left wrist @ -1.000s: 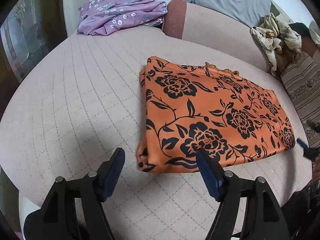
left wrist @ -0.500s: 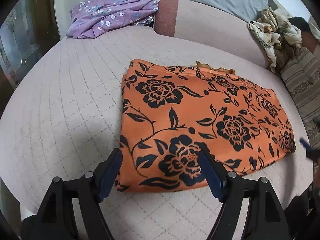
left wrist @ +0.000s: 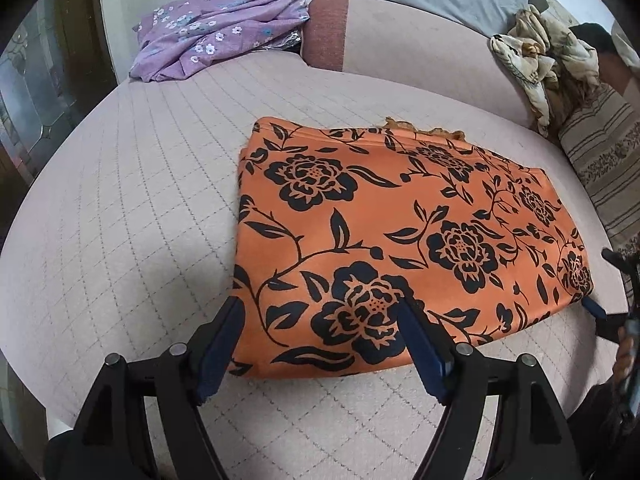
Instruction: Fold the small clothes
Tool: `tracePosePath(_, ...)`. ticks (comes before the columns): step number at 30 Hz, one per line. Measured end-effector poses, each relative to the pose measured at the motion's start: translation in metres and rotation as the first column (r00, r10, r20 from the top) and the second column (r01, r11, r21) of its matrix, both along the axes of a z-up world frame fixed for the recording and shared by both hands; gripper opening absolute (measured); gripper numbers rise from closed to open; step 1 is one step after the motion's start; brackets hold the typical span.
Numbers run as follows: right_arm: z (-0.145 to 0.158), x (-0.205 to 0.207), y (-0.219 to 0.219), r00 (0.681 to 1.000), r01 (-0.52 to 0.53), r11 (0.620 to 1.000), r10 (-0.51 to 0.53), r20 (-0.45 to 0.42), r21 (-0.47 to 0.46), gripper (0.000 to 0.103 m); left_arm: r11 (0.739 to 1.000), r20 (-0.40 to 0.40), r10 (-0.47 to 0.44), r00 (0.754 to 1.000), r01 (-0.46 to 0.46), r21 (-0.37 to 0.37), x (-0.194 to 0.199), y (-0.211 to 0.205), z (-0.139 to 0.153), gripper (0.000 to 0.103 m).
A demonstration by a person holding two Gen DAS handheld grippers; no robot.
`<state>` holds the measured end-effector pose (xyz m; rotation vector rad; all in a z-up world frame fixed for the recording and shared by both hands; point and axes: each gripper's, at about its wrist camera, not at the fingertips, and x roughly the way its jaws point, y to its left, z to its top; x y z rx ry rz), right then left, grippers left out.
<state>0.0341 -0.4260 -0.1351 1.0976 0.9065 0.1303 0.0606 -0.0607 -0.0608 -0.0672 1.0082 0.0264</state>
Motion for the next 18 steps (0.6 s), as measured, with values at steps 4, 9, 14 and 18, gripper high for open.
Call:
tracePosePath(4, -0.001, 0.012, 0.000, 0.999, -0.011, 0.996, 0.008, -0.037, -0.084, 0.035, 1.000, -0.006, -0.004, 1.000, 0.004, 0.012, -0.001, 0.001, -0.003, 0.079)
tracePosePath(9, 0.035, 0.005, 0.018, 0.997, -0.081, 0.922, 0.078, -0.025, -0.377, 0.013, 1.000, -0.013, 0.016, 1.000, -0.016, 0.011, -0.001, 0.005, -0.008, 0.079)
tracePosePath(14, 0.003, 0.008, 0.014, 0.984, -0.163, 0.916, 0.122, -0.132, -0.366, 0.022, 1.000, -0.026, 0.006, 1.000, -0.005, 0.020, 0.011, -0.002, -0.013, 0.079)
tracePosePath(18, 0.023, -0.011, -0.013, 0.994, -0.102, 0.945, 0.088, -0.058, -0.312, 0.082, 0.998, -0.001, -0.023, 1.000, 0.023, 0.059, 0.018, -0.012, -0.015, 0.079)
